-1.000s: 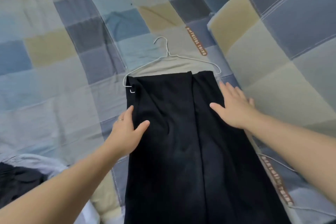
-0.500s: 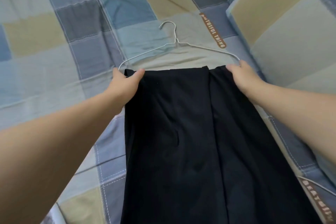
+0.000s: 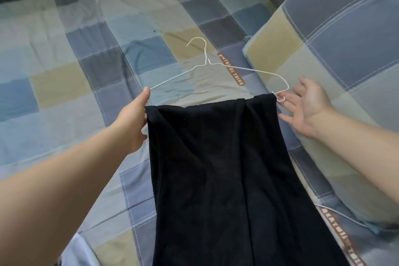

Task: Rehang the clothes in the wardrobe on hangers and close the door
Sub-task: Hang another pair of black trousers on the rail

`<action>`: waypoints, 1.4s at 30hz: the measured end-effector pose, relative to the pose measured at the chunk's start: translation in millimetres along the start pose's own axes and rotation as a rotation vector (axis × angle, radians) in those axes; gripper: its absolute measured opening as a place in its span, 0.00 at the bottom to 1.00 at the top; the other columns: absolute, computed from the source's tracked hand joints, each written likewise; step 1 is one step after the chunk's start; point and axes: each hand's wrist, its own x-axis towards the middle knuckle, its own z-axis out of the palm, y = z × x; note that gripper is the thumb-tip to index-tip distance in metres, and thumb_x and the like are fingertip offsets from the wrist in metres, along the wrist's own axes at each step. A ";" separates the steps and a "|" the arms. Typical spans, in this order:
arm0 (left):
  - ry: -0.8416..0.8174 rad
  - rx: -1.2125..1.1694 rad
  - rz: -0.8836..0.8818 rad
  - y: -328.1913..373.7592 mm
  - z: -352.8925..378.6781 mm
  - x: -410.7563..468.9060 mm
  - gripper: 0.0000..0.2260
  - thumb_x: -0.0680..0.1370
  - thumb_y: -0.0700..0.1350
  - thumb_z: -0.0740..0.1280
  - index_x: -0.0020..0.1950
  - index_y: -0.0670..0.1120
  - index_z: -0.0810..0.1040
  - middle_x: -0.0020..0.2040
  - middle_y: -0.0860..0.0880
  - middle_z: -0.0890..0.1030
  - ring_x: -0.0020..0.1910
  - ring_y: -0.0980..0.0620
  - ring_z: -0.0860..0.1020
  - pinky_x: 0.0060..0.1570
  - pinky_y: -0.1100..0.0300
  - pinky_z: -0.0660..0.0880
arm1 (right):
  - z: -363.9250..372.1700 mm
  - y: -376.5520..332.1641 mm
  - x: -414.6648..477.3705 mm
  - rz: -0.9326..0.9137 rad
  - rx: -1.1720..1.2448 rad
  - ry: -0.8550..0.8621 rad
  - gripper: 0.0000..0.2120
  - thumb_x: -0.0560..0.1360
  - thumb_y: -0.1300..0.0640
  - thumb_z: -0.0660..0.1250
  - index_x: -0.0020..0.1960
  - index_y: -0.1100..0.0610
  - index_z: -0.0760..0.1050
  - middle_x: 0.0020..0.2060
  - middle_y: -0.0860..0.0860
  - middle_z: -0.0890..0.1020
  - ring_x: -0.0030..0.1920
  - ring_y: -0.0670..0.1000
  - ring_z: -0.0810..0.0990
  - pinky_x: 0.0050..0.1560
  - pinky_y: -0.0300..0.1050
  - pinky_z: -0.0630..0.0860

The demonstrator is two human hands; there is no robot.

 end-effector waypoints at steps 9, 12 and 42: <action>-0.073 -0.007 0.088 22.0 -16.3 -112.8 0.24 0.79 0.67 0.59 0.68 0.53 0.70 0.68 0.56 0.75 0.65 0.54 0.72 0.68 0.52 0.61 | -59.2 -18.5 -139.7 0.025 0.124 -0.019 0.24 0.81 0.41 0.52 0.71 0.54 0.68 0.57 0.50 0.81 0.62 0.50 0.78 0.71 0.63 0.62; -0.110 -0.026 0.074 24.3 -29.9 -159.9 0.23 0.79 0.67 0.59 0.65 0.53 0.69 0.67 0.57 0.75 0.67 0.55 0.71 0.71 0.52 0.60 | -76.3 -21.3 -202.5 0.027 0.144 -0.006 0.26 0.81 0.41 0.52 0.72 0.53 0.68 0.61 0.51 0.81 0.63 0.49 0.77 0.70 0.61 0.63; -0.755 0.375 0.368 -30.3 -133.5 -637.1 0.26 0.79 0.68 0.56 0.71 0.54 0.66 0.71 0.59 0.72 0.69 0.58 0.67 0.70 0.52 0.56 | -180.4 144.8 -893.2 -0.266 0.640 0.674 0.08 0.81 0.56 0.62 0.57 0.57 0.75 0.55 0.54 0.84 0.59 0.53 0.81 0.64 0.55 0.74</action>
